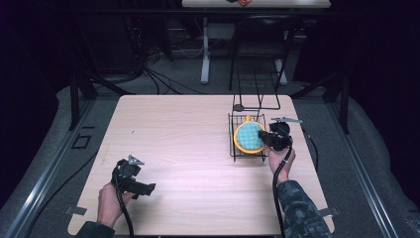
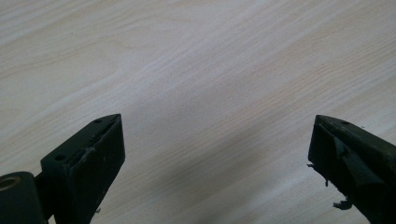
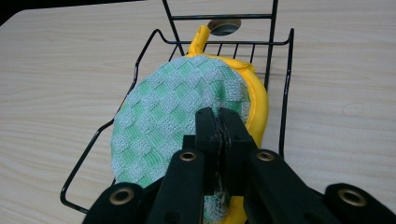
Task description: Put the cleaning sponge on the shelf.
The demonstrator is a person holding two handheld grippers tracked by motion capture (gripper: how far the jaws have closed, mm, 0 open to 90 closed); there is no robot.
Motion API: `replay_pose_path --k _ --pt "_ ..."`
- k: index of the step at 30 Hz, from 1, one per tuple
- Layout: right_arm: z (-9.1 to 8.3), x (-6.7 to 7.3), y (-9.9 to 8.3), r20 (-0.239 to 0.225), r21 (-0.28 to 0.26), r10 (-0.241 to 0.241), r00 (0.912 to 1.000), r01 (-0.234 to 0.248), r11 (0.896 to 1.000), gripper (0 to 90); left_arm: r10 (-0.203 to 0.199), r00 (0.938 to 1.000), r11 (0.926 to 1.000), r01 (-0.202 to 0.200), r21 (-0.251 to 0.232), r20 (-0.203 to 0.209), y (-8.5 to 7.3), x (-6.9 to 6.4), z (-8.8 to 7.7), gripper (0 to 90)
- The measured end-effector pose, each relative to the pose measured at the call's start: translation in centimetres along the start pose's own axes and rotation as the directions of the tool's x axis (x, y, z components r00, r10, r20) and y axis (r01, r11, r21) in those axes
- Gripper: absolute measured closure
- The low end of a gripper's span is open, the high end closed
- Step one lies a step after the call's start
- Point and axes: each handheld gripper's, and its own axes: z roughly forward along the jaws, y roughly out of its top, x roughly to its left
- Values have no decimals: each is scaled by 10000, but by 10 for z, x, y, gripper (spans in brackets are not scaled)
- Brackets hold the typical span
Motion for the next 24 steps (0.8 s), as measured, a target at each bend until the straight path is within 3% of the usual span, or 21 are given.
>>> replay_pose_path --k 13,24 --pt "11 -2 -2 271 257 77 9996 -84 9996 877 -10 10000 10000 10 10 4 0 1 0 38" --pt "15 -5 -4 335 426 545 9980 -559 9975 874 3 10000 10000 -3 8 5 0 0 0 38"
